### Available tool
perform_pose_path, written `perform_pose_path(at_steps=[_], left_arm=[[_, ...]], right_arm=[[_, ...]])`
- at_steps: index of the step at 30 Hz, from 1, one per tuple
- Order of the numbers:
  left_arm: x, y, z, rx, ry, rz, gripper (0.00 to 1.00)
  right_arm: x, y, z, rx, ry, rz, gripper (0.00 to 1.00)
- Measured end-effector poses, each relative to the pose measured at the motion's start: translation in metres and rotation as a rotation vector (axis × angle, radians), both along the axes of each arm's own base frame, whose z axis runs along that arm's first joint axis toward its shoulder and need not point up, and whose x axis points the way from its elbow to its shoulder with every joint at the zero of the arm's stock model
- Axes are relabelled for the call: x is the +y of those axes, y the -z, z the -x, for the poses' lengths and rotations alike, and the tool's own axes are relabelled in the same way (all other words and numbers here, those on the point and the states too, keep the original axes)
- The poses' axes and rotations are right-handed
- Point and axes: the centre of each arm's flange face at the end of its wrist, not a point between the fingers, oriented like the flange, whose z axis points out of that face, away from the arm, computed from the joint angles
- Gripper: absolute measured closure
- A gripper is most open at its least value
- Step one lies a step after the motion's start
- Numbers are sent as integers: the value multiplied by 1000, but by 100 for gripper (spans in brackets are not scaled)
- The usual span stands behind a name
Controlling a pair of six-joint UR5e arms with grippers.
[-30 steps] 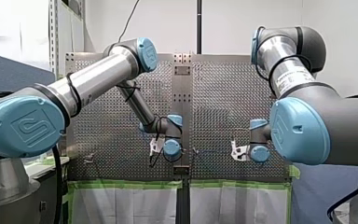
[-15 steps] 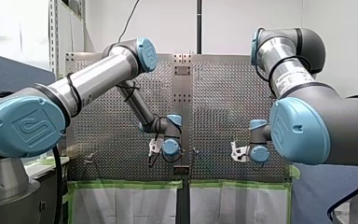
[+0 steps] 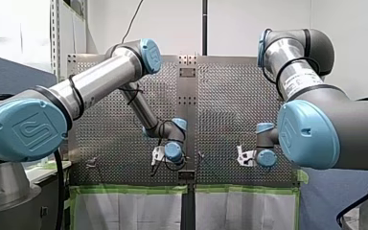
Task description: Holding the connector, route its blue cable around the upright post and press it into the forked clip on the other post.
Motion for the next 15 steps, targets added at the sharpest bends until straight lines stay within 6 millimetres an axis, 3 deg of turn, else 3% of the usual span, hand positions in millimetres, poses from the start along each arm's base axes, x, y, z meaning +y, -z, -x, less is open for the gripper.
perform_pose_path(at_steps=[7, 15], left_arm=[[6, 11, 16, 65, 46, -6, 0], [-6, -9, 20, 50, 113, 29, 0]], right_arm=[[0, 1, 0, 1, -1, -5, 100], [0, 2, 1, 0, -4, -7, 100]])
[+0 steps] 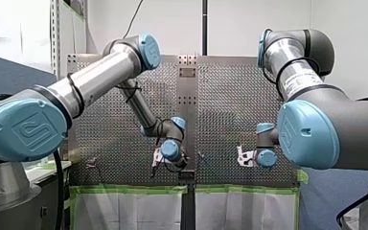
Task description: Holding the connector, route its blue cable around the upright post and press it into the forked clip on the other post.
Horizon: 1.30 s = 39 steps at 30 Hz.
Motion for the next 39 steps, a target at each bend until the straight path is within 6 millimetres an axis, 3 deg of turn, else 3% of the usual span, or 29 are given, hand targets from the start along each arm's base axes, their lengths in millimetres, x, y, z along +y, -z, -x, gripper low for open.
perform_pose_path(at_steps=[10, 25, 33, 39], left_arm=[[-3, -25, 14, -26, 76, 65, 0], [-8, -1, 66, 46, 178, 58, 0], [-18, -35, 64, -7, 181, 96, 0], [-23, -44, 68, -15, 188, 107, 0]], right_arm=[[1, 1, 0, 0, -3, -6, 100], [2, 2, 1, 2, -6, -23, 100], [2, 2, 1, 1, -8, -23, 100], [2, 2, 1, 1, -10, -24, 100]])
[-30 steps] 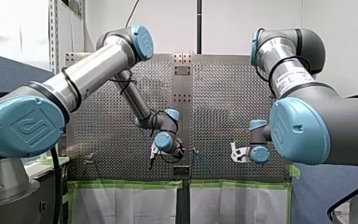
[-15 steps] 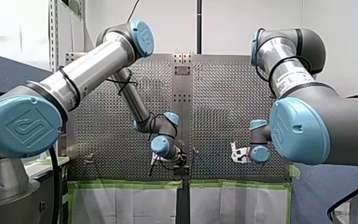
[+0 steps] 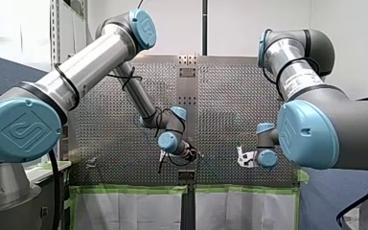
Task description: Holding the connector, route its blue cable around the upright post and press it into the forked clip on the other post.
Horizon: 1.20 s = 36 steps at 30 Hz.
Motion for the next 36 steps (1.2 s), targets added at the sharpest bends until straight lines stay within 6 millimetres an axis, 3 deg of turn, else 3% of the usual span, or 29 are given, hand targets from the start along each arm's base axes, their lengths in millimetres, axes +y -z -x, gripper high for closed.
perform_pose_path(at_steps=[14, 36], left_arm=[[-18, 1, 20, 11, 22, 18, 0], [-29, 0, 27, 27, 12, 97, 0]], right_arm=[[0, -1, 0, -3, -4, 0, 100], [-2, -1, 3, -15, -5, -3, 100]])
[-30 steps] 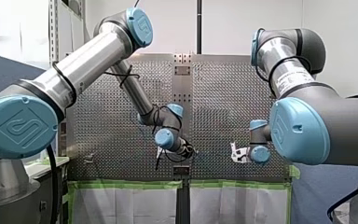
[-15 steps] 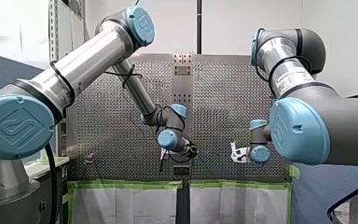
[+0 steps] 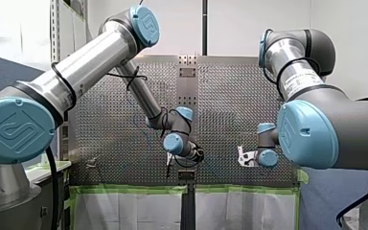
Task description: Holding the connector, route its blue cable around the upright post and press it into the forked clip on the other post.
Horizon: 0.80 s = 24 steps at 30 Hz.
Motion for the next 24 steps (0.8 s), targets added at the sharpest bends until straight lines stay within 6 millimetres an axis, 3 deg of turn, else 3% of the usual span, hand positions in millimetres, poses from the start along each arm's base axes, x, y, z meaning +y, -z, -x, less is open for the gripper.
perform_pose_path(at_steps=[24], left_arm=[[11, 3, 6, 65, -105, -17, 0]], right_arm=[[1, 1, -1, 3, -3, -5, 100]])
